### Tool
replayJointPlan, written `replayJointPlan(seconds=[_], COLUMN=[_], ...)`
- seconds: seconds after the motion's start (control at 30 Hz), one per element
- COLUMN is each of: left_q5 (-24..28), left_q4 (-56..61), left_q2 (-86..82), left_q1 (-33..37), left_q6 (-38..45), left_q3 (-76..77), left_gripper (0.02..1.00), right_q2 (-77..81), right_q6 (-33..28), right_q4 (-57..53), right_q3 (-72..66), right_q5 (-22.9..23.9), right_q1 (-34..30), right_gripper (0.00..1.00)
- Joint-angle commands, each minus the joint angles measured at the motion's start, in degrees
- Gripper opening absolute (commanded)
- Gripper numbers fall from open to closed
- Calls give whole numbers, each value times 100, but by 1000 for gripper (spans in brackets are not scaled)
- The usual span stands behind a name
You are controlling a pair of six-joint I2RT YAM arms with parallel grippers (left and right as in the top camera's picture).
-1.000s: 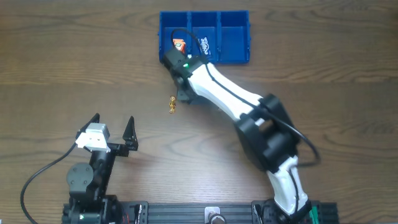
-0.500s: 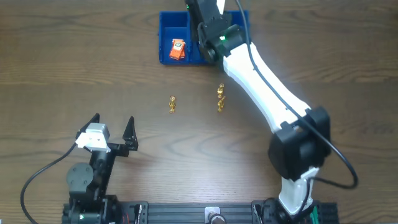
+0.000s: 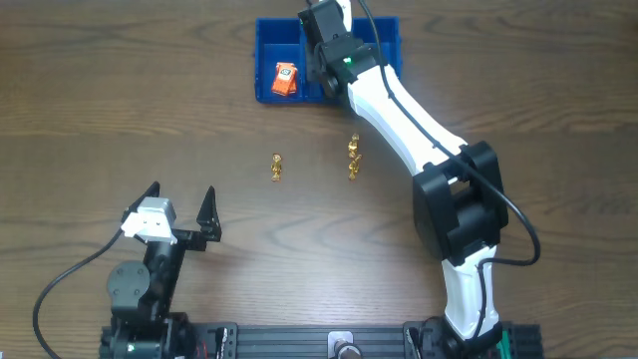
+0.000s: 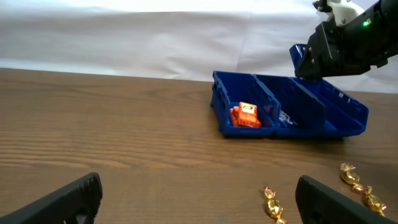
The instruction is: Sort Candies Into Trays
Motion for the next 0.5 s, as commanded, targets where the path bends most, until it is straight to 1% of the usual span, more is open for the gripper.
replayJointPlan(seconds=[0.03, 0.1, 0.17, 0.23, 0.27, 0.37, 0.43, 0.5], left_q5=[122, 122, 122, 122, 122, 122, 122, 122], left_q4=[-175, -175, -175, -175, -175, -175, -173, -175], left_q2=[-26, -26, -26, -26, -26, -26, -26, -26], left_q1=[35, 35, 35, 35, 35, 35, 35, 35], left_q6=[33, 33, 33, 33, 33, 33, 35, 33], left_q3=[-116, -116, -116, -116, -116, -116, -116, -116], left_gripper=[998, 998, 998, 998, 998, 998, 998, 998], right_q2=[107, 105, 105, 103, 24, -186, -334, -380], right_q6=[-68, -70, -90, -90, -87, -85, -57, 151], right_q4=[4, 7, 7, -107, -717, -1408, -1978, -2398], right_q3=[4, 4, 7, 122, 678, 1279, 1591, 1609], right_q5=[-201, -227, -225, -225, -227, -227, -227, -227], right_q1=[-17, -2, 2, 2, 9, 223, 544, 922], right_gripper=[636, 818, 976, 1000, 1000, 1000, 1000, 1000])
